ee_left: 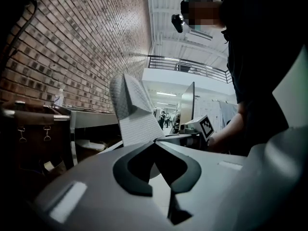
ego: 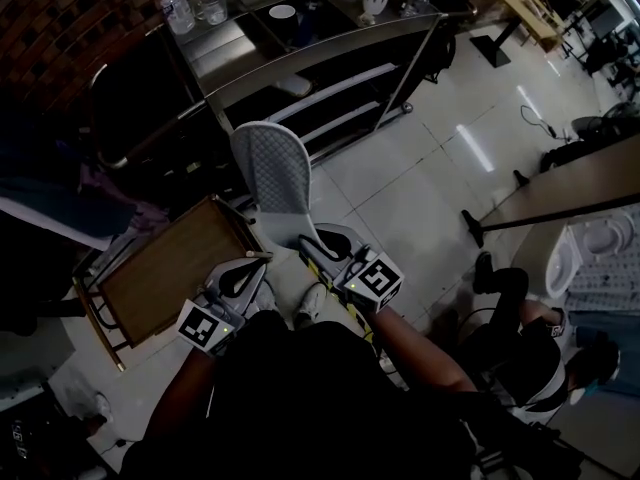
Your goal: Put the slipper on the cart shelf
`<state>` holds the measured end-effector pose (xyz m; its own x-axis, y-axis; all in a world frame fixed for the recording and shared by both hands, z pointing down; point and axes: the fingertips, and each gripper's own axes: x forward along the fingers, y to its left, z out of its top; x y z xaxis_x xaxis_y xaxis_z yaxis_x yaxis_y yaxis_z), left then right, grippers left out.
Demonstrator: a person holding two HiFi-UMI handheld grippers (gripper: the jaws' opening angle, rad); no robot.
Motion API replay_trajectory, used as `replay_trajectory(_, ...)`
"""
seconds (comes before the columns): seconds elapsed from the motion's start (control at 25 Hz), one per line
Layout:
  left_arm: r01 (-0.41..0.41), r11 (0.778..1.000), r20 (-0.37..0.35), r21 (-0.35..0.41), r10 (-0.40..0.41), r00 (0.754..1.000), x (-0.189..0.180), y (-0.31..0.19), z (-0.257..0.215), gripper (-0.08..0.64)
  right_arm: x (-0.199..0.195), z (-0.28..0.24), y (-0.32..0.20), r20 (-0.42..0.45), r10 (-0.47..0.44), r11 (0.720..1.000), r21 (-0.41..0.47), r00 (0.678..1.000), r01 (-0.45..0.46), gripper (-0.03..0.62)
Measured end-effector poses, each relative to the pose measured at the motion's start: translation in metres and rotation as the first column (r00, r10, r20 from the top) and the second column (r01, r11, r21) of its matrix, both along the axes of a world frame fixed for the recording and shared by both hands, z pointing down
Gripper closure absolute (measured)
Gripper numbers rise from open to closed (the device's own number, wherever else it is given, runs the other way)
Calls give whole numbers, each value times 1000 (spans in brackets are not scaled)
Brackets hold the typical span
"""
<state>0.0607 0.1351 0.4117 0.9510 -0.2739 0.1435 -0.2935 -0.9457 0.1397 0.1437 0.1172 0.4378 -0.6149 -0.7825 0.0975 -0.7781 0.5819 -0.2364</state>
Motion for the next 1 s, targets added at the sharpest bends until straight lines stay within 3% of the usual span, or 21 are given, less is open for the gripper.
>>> replay_trajectory(0.6,-68,998,-54,11,68,996,8,-71,9,557,-15,13,-57,-59,-22,999,-41,998,19,528)
replay_trajectory(1.0,-61,998,-96,2,61,994,8,-110,8,557,-21,20,-88,-64,-32,994,-104,997,25,528)
